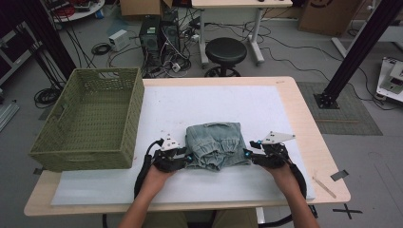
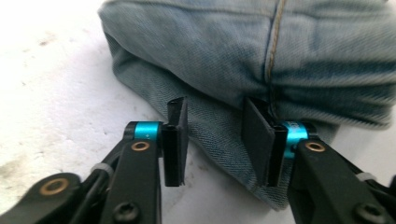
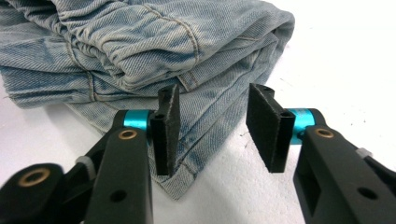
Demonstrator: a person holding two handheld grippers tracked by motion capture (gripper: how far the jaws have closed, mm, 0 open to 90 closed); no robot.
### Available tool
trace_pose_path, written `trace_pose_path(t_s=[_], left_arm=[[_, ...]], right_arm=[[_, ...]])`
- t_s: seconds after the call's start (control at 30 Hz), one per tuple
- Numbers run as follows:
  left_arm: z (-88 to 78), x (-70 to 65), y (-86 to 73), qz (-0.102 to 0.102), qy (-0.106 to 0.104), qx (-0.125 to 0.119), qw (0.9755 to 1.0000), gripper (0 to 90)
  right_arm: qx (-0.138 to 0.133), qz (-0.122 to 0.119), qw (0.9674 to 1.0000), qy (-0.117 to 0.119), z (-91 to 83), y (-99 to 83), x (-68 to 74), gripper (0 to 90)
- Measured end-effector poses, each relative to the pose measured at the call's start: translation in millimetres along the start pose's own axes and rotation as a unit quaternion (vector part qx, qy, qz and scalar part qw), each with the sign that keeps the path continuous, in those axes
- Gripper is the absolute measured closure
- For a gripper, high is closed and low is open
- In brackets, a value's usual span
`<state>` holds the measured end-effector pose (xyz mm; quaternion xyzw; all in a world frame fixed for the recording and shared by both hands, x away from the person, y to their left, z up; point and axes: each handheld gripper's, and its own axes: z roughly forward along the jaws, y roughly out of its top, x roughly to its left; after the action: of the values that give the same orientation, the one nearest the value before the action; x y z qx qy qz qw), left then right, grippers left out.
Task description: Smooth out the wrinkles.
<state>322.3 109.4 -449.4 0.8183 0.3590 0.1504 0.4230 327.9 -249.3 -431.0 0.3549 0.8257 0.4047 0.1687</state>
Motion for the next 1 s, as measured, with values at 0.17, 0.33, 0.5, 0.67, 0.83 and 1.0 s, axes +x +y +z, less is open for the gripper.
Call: trace_pose_path(t_s=[0.17,0.33,0.5,0.67,0.83,1.0], left_arm=[[1.5,-4.4,1.5,0.019,0.014,0.019,0.9995,65.7],[-6.7,0.7,-1.1,-0.010,0.006,-0.018,0.9998,58.6],[-21.1,14.0,2.9,-0.052,-0.005,-0.110,0.9925,45.8],[-19.6,16.8,18.5,-0.055,-0.015,-0.160,0.9855,40.3],[-10.4,14.5,33.3,-0.045,-0.015,-0.165,0.9851,39.1],[0.4,10.1,45.8,-0.035,-0.025,-0.166,0.9851,40.2]], right_arm=[[-0.005,-0.003,1.0000,-0.003,-2.2,0.9,0.8,53.8],[-0.017,0.009,0.9998,-0.002,-4.1,3.5,0.5,51.0],[-0.042,0.034,0.9986,0.002,-5.5,12.4,-1.3,52.2],[-0.052,0.040,0.9976,0.021,0.4,26.7,1.1,53.8],[-0.037,0.054,0.9975,0.026,14.0,36.8,2.8,57.6],[0.022,0.107,0.9938,0.023,36.8,41.7,4.9,54.4]])
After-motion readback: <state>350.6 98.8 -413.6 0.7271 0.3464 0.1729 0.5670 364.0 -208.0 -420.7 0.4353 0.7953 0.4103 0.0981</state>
